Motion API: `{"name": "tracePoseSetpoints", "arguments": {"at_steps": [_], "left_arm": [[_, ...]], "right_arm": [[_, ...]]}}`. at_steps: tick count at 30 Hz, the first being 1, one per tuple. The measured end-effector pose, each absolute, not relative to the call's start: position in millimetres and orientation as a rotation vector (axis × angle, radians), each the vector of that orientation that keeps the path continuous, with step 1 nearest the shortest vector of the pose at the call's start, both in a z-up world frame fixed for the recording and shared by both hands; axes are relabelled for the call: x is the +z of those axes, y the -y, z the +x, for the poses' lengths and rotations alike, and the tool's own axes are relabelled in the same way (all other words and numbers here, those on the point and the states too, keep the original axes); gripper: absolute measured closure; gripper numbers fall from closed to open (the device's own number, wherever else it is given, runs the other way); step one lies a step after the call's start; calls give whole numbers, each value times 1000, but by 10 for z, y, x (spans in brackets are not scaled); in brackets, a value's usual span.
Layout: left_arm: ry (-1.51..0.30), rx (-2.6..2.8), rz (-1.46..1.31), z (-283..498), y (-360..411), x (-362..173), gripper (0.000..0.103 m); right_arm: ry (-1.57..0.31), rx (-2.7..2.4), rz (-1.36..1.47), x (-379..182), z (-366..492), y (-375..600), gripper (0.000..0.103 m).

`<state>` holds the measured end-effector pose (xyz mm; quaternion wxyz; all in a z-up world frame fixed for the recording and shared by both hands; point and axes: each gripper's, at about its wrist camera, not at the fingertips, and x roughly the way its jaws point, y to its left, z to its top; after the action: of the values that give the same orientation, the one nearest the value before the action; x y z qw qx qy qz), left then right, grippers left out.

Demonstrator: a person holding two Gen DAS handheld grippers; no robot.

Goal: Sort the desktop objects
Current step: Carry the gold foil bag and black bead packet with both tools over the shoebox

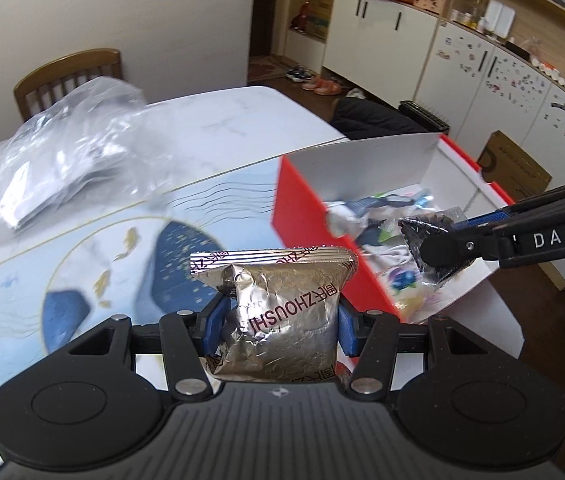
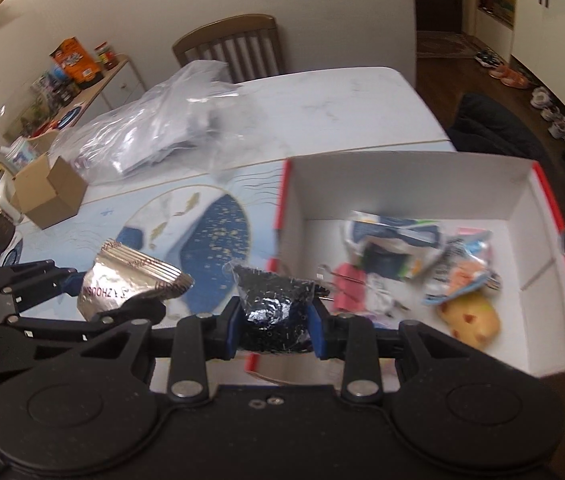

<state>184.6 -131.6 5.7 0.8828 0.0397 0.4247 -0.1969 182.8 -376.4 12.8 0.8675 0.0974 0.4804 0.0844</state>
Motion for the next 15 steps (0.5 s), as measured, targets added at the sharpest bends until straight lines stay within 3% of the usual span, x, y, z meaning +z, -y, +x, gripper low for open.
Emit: {"name": "tracePoseSetpoints", "arguments": {"at_steps": [15], "left_arm": [[-865, -499, 132, 2012, 2138, 67, 50]], "right_arm": [[-992, 110, 228, 92, 1691, 4495, 70]]}}
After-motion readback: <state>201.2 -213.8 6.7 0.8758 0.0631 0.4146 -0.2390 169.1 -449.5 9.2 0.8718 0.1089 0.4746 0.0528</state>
